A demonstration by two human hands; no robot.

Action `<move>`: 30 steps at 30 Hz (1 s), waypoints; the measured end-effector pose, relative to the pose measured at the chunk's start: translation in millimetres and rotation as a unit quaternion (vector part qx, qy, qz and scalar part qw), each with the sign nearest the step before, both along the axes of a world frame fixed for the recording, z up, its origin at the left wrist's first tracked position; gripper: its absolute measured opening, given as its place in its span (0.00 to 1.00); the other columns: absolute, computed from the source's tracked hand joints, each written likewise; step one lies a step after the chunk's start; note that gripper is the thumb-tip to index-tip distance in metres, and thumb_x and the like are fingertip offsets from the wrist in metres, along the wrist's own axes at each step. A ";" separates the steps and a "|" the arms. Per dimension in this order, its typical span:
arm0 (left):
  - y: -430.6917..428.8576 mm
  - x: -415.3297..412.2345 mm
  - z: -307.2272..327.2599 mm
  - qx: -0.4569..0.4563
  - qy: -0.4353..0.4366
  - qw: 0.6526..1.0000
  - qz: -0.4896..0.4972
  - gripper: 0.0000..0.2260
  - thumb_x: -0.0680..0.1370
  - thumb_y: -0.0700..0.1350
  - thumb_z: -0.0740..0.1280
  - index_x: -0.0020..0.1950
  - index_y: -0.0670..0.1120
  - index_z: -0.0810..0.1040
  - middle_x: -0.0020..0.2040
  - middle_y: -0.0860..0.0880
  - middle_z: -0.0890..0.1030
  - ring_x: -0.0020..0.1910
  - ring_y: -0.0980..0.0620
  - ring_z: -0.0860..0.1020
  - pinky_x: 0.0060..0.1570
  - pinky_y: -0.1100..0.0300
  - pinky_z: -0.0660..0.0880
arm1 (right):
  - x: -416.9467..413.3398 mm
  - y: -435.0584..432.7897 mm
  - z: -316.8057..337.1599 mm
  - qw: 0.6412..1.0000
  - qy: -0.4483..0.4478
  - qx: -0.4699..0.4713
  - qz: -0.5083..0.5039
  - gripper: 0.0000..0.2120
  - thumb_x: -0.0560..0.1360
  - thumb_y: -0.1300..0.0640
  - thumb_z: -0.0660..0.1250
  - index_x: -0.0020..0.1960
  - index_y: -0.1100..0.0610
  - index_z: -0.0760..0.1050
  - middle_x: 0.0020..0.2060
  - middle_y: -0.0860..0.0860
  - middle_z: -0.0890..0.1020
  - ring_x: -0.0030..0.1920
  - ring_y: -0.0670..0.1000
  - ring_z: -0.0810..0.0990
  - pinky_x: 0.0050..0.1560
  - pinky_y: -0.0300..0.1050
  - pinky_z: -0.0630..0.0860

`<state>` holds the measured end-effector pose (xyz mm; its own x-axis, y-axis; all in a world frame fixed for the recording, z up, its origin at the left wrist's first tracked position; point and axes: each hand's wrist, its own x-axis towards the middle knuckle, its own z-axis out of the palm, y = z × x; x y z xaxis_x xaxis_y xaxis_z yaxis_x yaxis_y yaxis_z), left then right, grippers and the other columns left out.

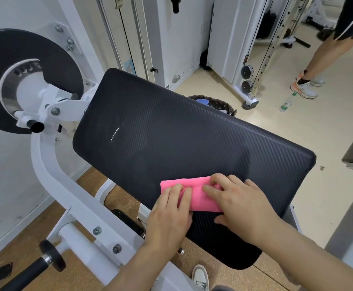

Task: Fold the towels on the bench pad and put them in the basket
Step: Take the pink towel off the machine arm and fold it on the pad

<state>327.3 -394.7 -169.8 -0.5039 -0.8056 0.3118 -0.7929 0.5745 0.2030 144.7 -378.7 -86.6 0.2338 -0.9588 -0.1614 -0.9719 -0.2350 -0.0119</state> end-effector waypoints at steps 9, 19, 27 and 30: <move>-27.5 -1.8 45.3 0.130 -0.003 0.991 0.038 0.15 0.71 0.46 0.69 0.57 0.50 0.77 0.50 0.55 0.79 0.48 0.53 0.77 0.44 0.58 0.78 | -7.9 -21.9 -4.9 0.998 -0.041 -0.053 0.022 0.20 0.64 0.48 0.70 0.56 0.47 0.74 0.49 0.45 0.74 0.49 0.50 0.72 0.42 0.45 0.69; 24.8 29.8 104.8 0.547 0.339 0.765 0.029 0.23 0.76 0.39 0.71 0.68 0.52 0.70 0.59 0.47 0.80 0.58 0.51 0.79 0.54 0.55 0.79 | -7.5 -19.4 38.2 0.802 -0.541 0.237 -0.094 0.07 0.71 0.58 0.74 0.48 0.56 0.81 0.43 0.53 0.85 0.44 0.52 0.84 0.48 0.42 0.80; 59.2 34.1 135.4 0.372 0.468 0.793 0.116 0.20 0.66 0.45 0.79 0.56 0.49 0.79 0.49 0.48 0.83 0.50 0.48 0.82 0.49 0.50 0.81 | 23.8 13.9 69.0 0.760 -0.611 0.214 -0.066 0.13 0.70 0.47 0.74 0.51 0.52 0.80 0.37 0.50 0.82 0.38 0.47 0.80 0.41 0.44 0.75; 80.8 34.0 139.4 0.263 0.464 0.821 0.202 0.13 0.66 0.47 0.79 0.46 0.54 0.79 0.41 0.54 0.82 0.41 0.56 0.81 0.39 0.63 0.79 | 25.8 34.3 81.0 0.832 -0.534 0.090 -0.123 0.13 0.73 0.39 0.67 0.49 0.47 0.78 0.35 0.51 0.81 0.33 0.48 0.79 0.37 0.45 0.75</move>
<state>361.3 -313.9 -30.3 0.0959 -0.9948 -0.0353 -0.2612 -0.0594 0.9634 170.5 -344.4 -5.6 0.1370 -0.9814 -0.1344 -0.4029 0.0687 -0.9127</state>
